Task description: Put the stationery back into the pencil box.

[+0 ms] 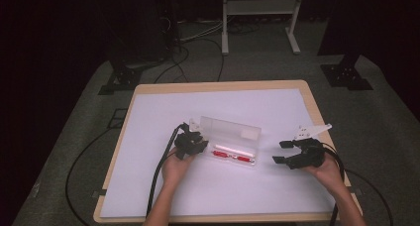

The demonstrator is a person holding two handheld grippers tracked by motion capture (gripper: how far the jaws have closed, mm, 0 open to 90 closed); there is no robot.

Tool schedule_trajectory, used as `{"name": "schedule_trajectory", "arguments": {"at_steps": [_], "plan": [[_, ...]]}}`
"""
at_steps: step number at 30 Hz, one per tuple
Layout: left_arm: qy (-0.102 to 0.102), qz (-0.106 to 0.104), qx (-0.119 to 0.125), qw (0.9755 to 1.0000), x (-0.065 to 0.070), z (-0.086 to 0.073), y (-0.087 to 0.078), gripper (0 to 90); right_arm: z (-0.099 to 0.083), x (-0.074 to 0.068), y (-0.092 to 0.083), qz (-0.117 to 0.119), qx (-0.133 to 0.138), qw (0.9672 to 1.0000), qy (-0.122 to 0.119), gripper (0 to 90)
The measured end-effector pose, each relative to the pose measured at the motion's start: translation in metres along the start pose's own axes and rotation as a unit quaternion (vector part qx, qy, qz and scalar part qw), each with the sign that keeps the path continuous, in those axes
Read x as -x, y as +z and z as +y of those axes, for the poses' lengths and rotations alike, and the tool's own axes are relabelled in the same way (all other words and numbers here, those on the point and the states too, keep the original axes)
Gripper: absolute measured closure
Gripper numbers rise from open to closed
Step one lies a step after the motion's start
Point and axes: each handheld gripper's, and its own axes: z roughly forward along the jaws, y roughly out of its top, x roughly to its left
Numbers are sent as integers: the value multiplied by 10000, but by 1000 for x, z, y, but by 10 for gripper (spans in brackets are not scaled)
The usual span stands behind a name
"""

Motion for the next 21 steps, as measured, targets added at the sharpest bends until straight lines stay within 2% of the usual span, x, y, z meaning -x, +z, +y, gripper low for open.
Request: {"name": "schedule_trajectory", "arguments": {"at_steps": [4,9,11,21], "plan": [[5,-25,3,10000,0,0,0,670,0,0,0,1,-5,10000,1,307],[32,-18,-10,10000,0,0,-1,613,0,0,0,4,-7,10000,1,307],[-14,-13,32,10000,0,0,-2,608,0,0,0,3,-8,10000,-5,307],[71,40,71,9999,1,1,-9,589,-3,1,2,13,-52,10000,15,305]]}}
